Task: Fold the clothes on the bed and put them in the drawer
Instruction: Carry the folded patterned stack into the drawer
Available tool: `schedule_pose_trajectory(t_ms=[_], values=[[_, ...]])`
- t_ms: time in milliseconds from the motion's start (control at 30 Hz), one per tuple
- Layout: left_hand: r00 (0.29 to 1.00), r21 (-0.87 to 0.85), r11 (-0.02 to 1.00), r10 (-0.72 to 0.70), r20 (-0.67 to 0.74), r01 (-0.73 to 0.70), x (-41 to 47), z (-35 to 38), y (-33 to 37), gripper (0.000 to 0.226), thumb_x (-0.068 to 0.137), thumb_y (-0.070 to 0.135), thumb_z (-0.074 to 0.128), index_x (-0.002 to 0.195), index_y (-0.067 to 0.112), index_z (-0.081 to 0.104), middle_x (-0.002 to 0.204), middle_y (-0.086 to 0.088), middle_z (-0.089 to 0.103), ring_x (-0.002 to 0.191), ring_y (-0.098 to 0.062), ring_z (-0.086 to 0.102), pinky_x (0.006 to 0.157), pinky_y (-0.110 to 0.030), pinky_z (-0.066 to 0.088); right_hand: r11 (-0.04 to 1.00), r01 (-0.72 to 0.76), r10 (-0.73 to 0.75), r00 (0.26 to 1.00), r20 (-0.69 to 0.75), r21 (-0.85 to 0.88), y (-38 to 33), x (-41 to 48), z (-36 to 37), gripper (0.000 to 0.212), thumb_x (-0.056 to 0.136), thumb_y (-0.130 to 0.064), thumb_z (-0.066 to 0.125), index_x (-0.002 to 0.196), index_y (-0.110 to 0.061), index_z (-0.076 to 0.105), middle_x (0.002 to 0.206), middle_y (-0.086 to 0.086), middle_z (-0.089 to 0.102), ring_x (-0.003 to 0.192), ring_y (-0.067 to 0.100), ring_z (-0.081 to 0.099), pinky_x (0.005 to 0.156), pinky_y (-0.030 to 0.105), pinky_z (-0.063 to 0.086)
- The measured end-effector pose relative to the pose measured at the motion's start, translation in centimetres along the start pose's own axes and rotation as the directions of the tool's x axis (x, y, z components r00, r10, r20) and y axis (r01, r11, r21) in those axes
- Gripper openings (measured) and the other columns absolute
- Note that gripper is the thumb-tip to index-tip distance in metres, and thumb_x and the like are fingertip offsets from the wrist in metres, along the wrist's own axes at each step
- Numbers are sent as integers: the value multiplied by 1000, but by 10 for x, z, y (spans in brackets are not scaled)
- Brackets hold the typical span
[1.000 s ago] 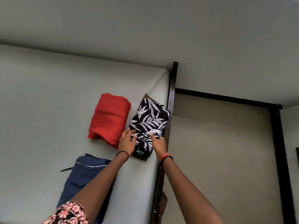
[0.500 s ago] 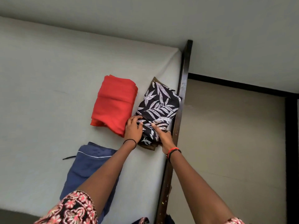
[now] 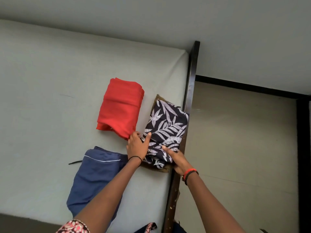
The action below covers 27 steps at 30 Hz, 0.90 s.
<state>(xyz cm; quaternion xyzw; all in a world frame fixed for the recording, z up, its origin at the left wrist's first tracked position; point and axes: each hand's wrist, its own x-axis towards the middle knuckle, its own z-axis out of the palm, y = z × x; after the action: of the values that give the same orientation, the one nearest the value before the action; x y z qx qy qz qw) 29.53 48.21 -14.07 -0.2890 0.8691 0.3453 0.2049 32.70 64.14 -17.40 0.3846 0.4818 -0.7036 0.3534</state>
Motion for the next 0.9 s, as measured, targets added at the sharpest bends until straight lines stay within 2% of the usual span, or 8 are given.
schedule_pose_trajectory(t_ms=[133,233,300,400,500,600,733,900], values=[[948,-210,957,-137,287,202,8,0,-9,90,78,67,58,145,15,29,141,-7,45,130,-27,43,110,-41,33,997,-72,72,995,69,-2,15,-11,-13,74,61,-29,88,125,-10,56,117,11,68,107,27,65,100,49,46],[846,-229,925,-152,511,304,18,3,-19,112,49,89,60,133,16,48,132,-3,58,117,-21,57,107,-39,40,995,-99,98,989,110,4,21,-14,-19,69,67,-24,85,128,-10,54,119,11,67,109,28,64,100,50,46],[806,-271,907,-113,581,322,21,3,-23,107,45,85,65,125,14,56,119,-3,66,105,-19,64,102,-38,46,993,-120,119,984,131,0,24,-18,-24,69,68,-24,84,129,-11,53,120,11,66,110,28,64,99,49,47],[715,-255,901,-82,695,351,20,-4,-18,91,56,82,62,122,20,59,117,-1,66,108,-19,62,105,-38,42,987,-160,156,973,171,9,23,-29,-28,54,77,-20,75,127,-13,54,120,11,66,110,27,64,95,44,51],[672,-312,835,-90,735,454,19,-4,-14,78,66,77,60,120,21,61,116,-3,68,111,-23,62,105,-42,42,981,-196,193,962,191,-4,22,-41,-30,53,79,-21,72,128,-12,54,121,11,66,111,27,63,98,43,49],[640,-327,822,-58,766,466,5,-9,0,58,80,64,56,118,20,60,110,-7,71,103,-25,66,91,-36,51,973,-229,227,950,215,-14,21,-54,-32,57,77,-24,76,129,-11,54,122,11,65,112,27,62,97,42,50],[658,-296,842,-89,748,451,-21,-11,13,54,78,60,62,115,20,60,98,-6,74,88,-23,70,75,-31,55,975,-223,222,948,227,-23,27,-78,-40,75,66,-29,85,131,-12,51,124,11,64,114,27,61,98,43,49],[720,-339,839,-87,688,426,-59,-17,20,60,81,53,63,124,12,54,98,-10,73,76,-21,70,58,-25,55,980,-187,198,949,245,-68,29,-122,-50,60,81,-27,73,135,-15,48,126,7,63,115,26,61,94,40,51]])
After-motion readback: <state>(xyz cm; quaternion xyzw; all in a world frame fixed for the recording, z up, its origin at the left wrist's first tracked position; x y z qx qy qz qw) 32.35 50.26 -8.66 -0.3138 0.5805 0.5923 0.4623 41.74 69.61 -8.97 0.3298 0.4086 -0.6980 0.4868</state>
